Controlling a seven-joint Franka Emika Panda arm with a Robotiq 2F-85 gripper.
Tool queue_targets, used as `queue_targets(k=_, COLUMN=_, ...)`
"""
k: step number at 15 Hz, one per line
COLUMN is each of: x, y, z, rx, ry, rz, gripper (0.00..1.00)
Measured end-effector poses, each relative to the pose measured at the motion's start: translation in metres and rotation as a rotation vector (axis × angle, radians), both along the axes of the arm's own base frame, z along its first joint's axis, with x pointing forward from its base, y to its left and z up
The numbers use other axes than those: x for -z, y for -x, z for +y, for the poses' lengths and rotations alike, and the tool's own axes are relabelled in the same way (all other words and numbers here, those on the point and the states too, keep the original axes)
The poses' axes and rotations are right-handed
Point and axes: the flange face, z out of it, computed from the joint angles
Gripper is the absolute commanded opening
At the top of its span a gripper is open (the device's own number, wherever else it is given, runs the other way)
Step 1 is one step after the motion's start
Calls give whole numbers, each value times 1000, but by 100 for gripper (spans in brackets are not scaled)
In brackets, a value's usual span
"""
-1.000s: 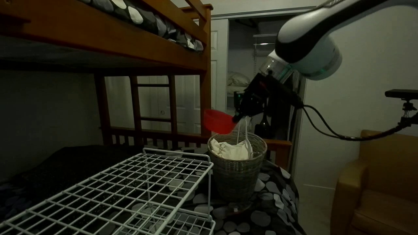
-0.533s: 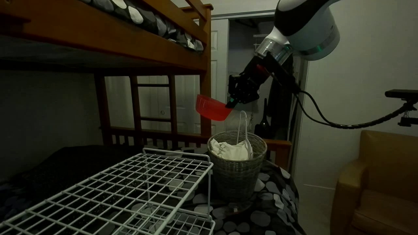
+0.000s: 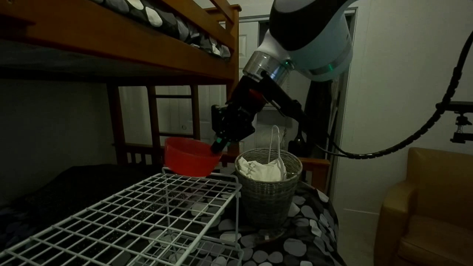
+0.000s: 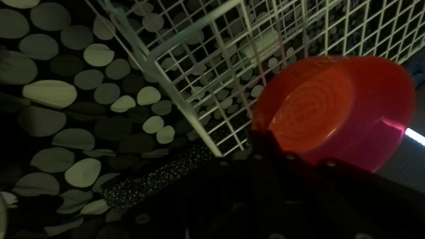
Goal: Put the orange bowl on the topmost shelf of the white rack.
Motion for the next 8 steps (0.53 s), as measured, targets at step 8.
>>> queue_targets(k=8, x=-3, y=-1, z=16, rx=-61, ry=90, rz=-53, gripper=1)
